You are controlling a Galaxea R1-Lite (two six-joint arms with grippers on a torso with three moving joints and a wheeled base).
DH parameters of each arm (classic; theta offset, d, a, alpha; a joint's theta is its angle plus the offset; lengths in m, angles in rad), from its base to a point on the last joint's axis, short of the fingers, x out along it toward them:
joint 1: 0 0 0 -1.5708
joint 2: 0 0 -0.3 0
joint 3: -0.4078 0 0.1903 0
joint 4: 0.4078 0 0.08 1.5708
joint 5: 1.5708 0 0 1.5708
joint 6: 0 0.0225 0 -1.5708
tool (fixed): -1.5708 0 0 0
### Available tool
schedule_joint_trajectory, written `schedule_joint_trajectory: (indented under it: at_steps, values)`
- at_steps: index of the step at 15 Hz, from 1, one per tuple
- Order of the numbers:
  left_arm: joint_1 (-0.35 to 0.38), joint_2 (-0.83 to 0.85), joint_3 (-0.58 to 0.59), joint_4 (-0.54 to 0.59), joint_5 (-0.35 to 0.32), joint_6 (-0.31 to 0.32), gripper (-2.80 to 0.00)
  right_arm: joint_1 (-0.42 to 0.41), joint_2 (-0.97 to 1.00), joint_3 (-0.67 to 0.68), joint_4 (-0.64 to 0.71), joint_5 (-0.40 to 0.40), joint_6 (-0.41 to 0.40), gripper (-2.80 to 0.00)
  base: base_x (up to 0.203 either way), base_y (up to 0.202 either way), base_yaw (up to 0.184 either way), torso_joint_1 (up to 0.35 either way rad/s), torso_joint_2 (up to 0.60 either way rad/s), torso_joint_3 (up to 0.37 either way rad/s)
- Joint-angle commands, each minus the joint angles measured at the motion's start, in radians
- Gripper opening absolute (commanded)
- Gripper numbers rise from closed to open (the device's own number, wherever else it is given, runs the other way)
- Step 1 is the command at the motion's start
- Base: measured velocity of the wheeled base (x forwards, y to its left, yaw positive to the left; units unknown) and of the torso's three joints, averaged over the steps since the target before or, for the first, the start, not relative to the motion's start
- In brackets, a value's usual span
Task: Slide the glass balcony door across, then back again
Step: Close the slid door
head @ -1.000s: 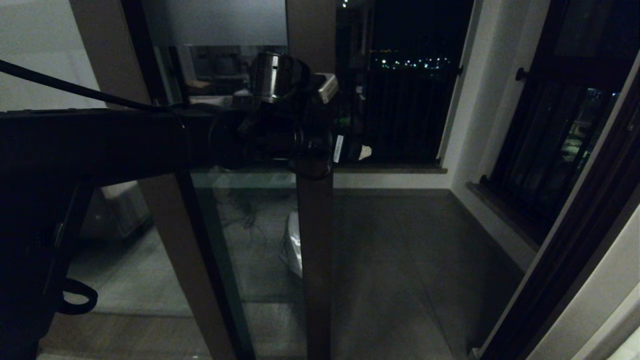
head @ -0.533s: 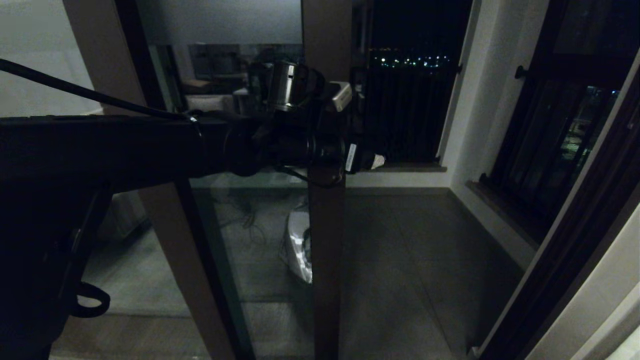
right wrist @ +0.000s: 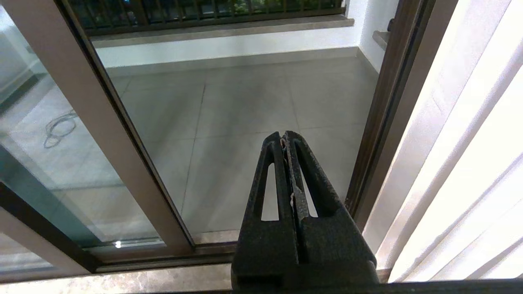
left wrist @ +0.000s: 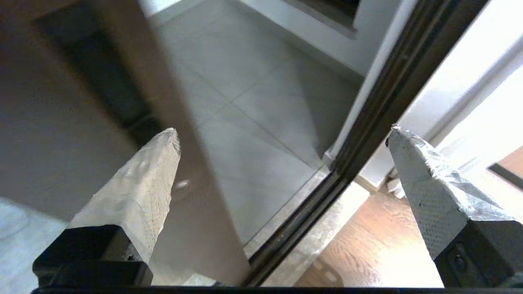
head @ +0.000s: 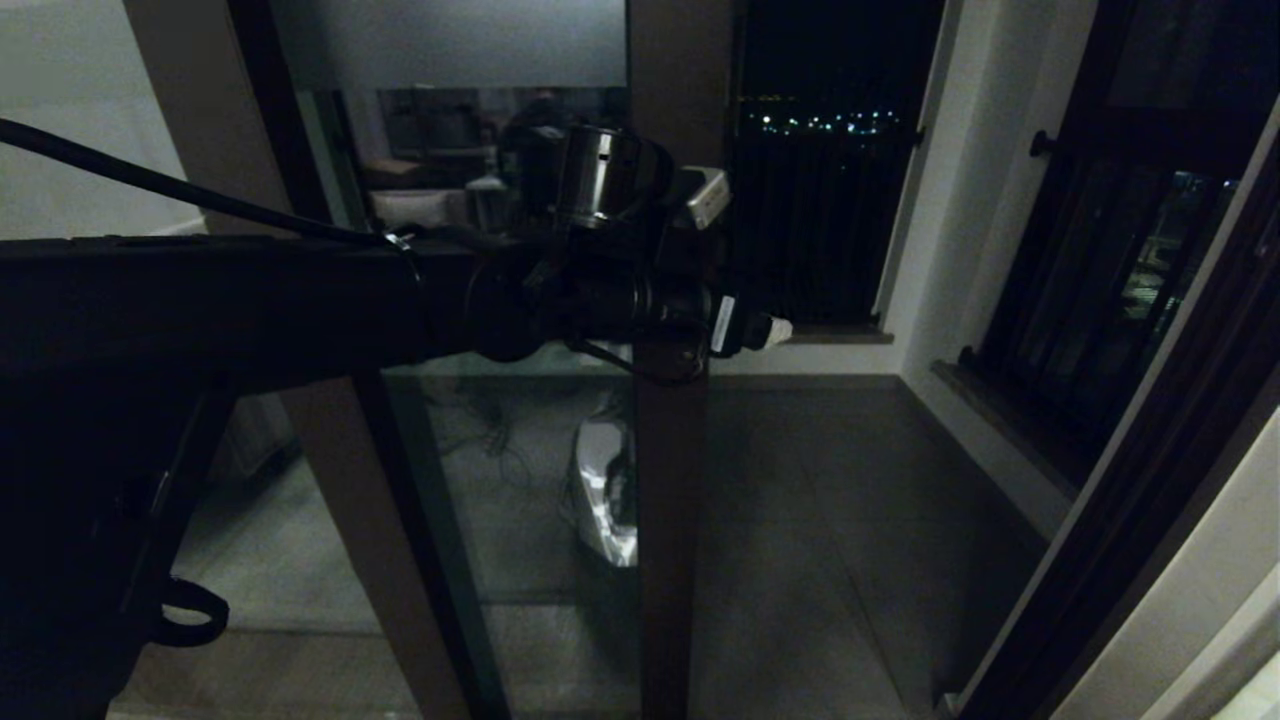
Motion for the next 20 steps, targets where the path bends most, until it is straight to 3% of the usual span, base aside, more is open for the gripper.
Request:
schedule_joint_trajectory:
  at_steps: [1,5,12,13,14,17,20]
  values:
    - [0.0,-0.017,0.002,0.001,0.001,-0.003,0.0,0.0,0.001,0.0,0.001,0.0,0.0,-2.8,0.0,0.0,0.0,0.0,0.0,0.0]
    - [0.0,-0.097,0.043,0.004,0.014,-0.019,0.0,0.0,0.001,0.0,0.001,0.0,0.0,-2.8,0.0,0.0,0.0,0.0,0.0,0.0]
    - [0.001,-0.315,0.282,0.002,0.018,-0.038,0.0,0.0,0.001,0.0,0.001,0.0,0.0,-2.8,0.0,0.0,0.0,0.0,0.0,0.0]
    - [0.002,-0.339,0.308,0.002,0.018,-0.04,-2.02,0.0,0.001,0.0,0.001,0.0,0.0,-2.8,0.0,0.0,0.0,0.0,0.0,0.0]
    - [0.003,-0.362,0.324,0.002,0.017,-0.042,-2.8,0.0,0.001,0.0,0.001,0.0,0.0,-2.8,0.0,0.0,0.0,0.0,0.0,0.0]
    - [0.011,-0.455,0.426,0.004,0.025,-0.06,-2.8,0.0,0.001,0.0,0.001,0.0,0.0,-2.8,0.0,0.0,0.0,0.0,0.0,0.0]
    - [0.028,-0.584,0.584,0.003,0.104,-0.063,-2.8,0.0,0.001,0.0,0.001,0.0,0.0,-2.8,0.0,0.0,0.0,0.0,0.0,0.0]
